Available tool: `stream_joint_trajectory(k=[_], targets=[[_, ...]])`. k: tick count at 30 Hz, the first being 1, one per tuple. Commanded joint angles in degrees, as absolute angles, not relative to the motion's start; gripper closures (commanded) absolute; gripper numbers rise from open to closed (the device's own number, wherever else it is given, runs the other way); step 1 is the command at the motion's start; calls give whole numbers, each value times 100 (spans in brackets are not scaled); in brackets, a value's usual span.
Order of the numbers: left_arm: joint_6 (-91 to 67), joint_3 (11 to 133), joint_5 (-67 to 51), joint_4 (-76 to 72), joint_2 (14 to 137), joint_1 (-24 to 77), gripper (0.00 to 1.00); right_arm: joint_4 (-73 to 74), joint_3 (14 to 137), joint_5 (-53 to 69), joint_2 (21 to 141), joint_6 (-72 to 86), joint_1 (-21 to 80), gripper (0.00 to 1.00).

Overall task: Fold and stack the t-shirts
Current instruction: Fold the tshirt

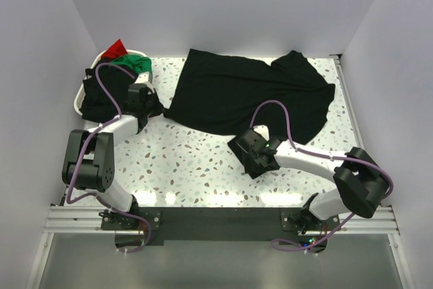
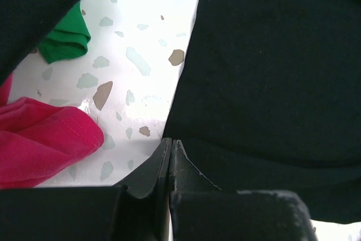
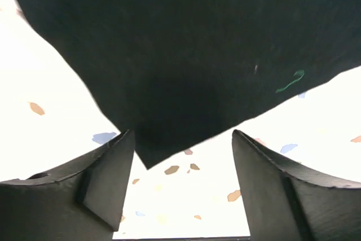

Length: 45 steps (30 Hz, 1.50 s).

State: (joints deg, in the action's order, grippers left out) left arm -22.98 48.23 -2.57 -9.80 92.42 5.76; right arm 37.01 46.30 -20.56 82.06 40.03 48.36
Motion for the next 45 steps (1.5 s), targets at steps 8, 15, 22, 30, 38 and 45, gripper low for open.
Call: stream_joint_trajectory(k=[8,15,22,30,38,45], targets=[[-2197,4825,-255,-1230,9061,536,100,3068,4008,-1442,7963,4509,5018,36],[-2206,4825,-264,-1230,9070,536,100,3050,3920,-1353,7972,4570,5036,40],[-2197,4816,-264,-1239,9062,536,100,3103,3876,-1292,7735,4667,5133,43],[-2197,4799,-290,-1248,9035,536,100,3128,3832,-1248,8085,4702,5142,50],[-2197,4781,-281,-1231,9009,536,100,3506,3797,-1380,7955,4816,5159,67],[-2188,4685,-158,-1125,8781,536,100,3937,3622,-1222,7594,4930,5177,96]])
